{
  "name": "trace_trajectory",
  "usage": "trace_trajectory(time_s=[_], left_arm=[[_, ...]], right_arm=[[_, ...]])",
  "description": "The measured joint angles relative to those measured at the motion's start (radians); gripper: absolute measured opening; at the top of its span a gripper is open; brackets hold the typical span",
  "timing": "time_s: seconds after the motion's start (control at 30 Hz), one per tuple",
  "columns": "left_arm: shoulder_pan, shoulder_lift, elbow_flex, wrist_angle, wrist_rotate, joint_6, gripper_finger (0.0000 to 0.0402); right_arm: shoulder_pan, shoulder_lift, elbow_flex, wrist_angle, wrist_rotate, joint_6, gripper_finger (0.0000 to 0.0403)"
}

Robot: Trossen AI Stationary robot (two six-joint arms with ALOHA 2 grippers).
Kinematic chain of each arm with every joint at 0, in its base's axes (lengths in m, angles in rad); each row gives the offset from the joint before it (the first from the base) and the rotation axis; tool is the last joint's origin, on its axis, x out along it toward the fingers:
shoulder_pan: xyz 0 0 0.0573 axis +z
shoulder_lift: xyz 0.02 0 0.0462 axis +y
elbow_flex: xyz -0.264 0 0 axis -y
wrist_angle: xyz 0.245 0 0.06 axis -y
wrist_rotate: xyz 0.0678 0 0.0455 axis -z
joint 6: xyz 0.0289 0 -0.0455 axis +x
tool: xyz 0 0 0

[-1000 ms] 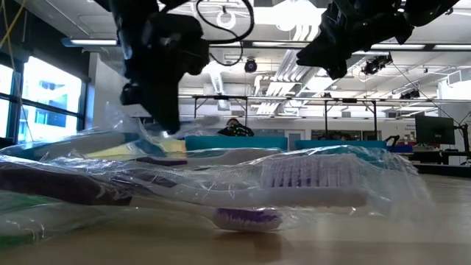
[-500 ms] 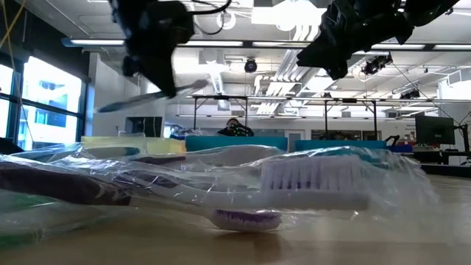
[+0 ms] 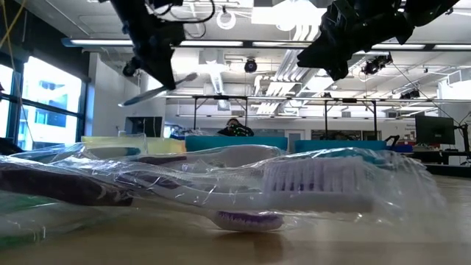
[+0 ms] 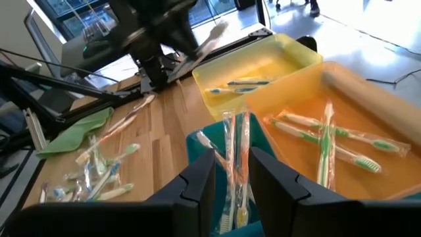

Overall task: Pick & Place Toothbrushes
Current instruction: Put the blue toothbrush into the yellow bin

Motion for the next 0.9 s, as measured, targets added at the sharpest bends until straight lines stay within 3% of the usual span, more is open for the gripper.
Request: trace_trajectory(time_s=[0.5,0.9], left_arm=[[0.407,0.026,0.001,0.004,0.179,0.216,0.0015],[0.536,0.181,0.001,0.004,0.277,0.247,0.0015]], right_arm=[[0.000,0.000,0.000,-0.001,0.018,0.027,0.0085],[0.000,0.000,0.000,-0.002,0.095,0.027,0.0085]])
